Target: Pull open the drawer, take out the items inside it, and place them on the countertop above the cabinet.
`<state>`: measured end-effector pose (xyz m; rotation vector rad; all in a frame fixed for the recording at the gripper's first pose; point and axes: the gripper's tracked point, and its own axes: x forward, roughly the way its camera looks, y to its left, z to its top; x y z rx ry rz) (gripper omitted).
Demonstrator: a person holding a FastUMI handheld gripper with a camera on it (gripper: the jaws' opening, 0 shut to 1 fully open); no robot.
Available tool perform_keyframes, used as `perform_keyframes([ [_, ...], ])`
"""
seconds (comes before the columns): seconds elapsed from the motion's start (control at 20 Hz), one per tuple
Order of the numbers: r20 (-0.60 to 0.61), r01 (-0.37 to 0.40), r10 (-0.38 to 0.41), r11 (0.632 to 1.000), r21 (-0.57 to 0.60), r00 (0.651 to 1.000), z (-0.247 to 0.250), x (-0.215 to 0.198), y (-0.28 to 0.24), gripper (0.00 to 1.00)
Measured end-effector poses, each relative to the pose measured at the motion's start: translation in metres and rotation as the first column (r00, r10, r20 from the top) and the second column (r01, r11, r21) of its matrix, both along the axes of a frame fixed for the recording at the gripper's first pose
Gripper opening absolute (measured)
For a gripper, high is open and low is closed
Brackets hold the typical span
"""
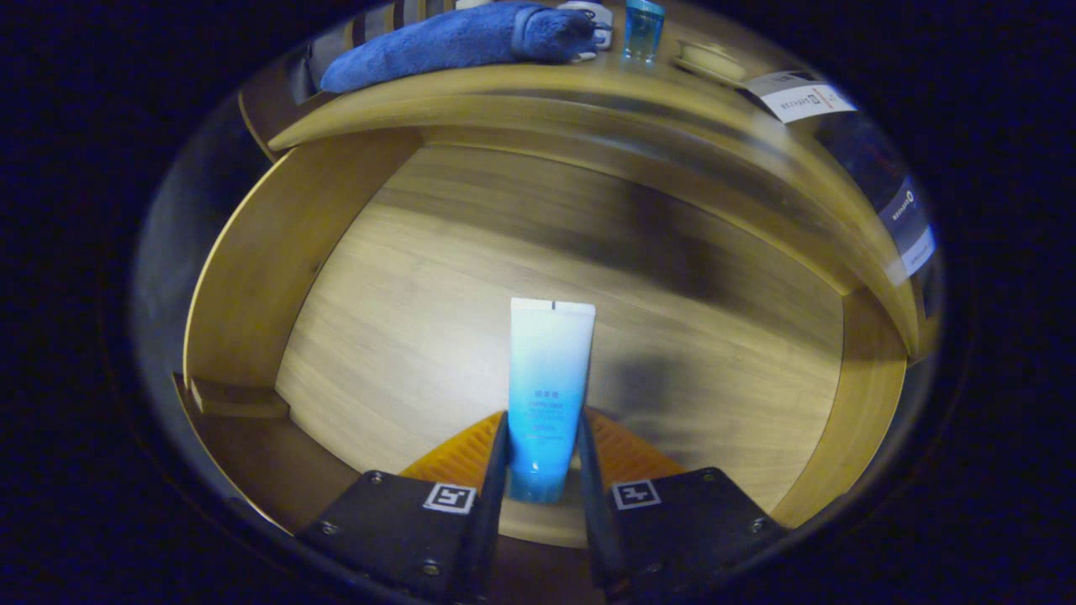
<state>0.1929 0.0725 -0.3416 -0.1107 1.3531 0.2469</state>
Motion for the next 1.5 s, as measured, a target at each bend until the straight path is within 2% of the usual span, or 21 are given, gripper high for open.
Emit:
perform_keyframes([
  [0.1,0.026,-0.028,0.028,1.0,-0.014,0.999,0.001,0.001,0.0,0.38],
  [0.2,0.049,-0.047,0.047,0.999,-0.011,0.998,0.004,0.002,-0.001,0.38],
  [0.3,0.083,-0.032,0.029,0.999,0.035,0.996,0.016,0.005,0.0,0.38],
  [0.35,0.11,0.008,-0.015,0.998,0.063,0.994,0.022,0.015,-0.001,0.38],
  [0.4,0.12,0.034,-0.046,0.994,0.101,0.992,0.03,0.011,0.002,0.26],
  [0.6,0.16,0.051,-0.077,0.986,0.159,0.984,0.05,0.014,-0.002,0.26],
  [0.75,0.195,0.068,-0.118,0.967,0.247,0.974,0.079,0.012,0.004,0.26],
  [0.95,0.28,0.074,-0.156,0.957,0.282,0.947,0.117,0.021,-0.001,0.26],
  [1.15,0.417,0.08,-0.177,0.968,0.239,0.892,0.149,0.047,-0.016,0.26],
  [1.5,0.546,0.151,-0.173,0.985,0.086,0.82,0.153,0.125,-0.041,0.26],
])
